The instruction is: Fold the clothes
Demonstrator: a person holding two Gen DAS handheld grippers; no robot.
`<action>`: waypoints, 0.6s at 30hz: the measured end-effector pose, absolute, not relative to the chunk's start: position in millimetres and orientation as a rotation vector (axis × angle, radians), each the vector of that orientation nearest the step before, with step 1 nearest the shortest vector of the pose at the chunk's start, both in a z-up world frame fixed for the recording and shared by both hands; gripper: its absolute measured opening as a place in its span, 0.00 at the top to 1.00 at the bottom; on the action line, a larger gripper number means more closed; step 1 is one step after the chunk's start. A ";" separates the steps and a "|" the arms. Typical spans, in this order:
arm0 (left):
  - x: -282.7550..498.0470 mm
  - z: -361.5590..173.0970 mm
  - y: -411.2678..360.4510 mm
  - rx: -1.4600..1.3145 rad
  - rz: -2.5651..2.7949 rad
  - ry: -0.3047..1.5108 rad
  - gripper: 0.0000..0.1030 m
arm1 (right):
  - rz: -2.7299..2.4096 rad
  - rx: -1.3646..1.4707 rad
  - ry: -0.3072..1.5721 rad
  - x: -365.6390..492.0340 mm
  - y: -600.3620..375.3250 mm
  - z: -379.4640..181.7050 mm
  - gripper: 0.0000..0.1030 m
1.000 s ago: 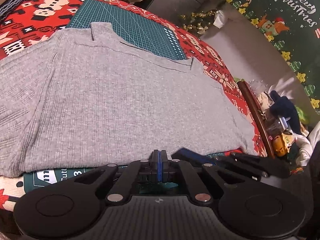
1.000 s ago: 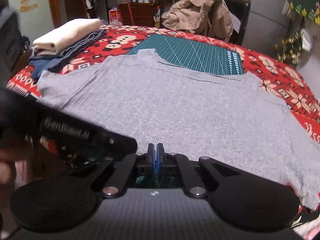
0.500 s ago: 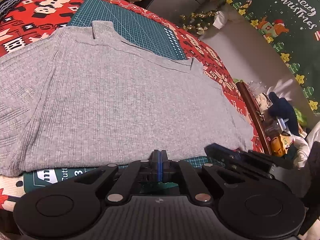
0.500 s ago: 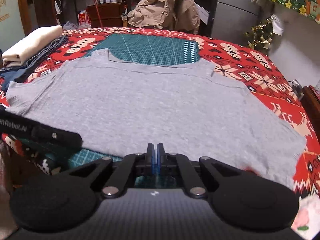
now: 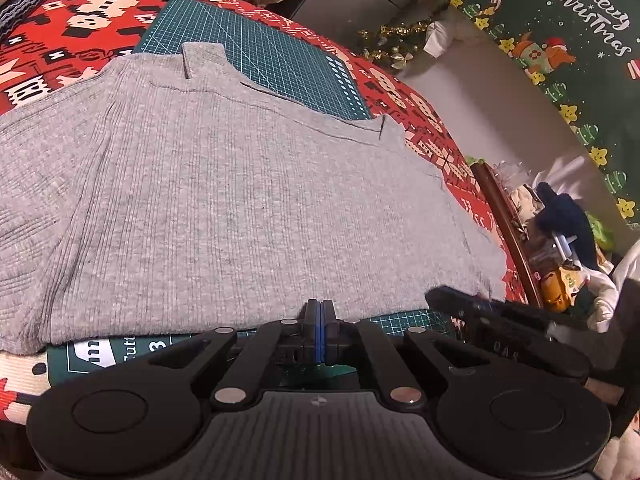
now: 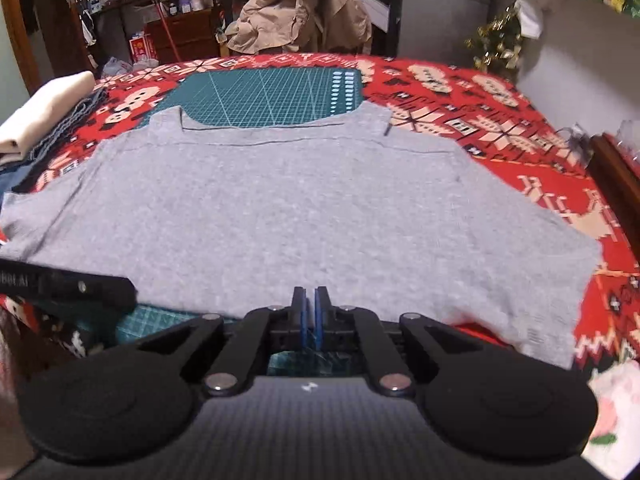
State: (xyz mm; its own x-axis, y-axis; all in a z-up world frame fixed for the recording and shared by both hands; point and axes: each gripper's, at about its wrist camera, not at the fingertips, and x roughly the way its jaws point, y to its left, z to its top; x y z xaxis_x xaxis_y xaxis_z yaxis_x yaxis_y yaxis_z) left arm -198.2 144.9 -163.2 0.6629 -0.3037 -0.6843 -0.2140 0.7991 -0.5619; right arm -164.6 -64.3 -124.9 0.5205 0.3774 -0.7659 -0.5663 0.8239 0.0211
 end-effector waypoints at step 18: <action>-199.7 -162.3 144.3 -0.649 -0.053 0.861 0.97 | 0.472 -0.213 0.921 -146.2 -96.9 -125.1 0.95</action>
State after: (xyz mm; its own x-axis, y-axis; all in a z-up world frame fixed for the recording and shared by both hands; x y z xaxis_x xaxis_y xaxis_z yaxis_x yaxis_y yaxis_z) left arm -199.7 144.3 -162.3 0.6630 -0.2962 -0.6876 -0.2104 0.8077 -0.5508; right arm -146.2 -96.9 -125.1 0.5128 0.2994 -0.8046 -0.4782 0.8780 0.0219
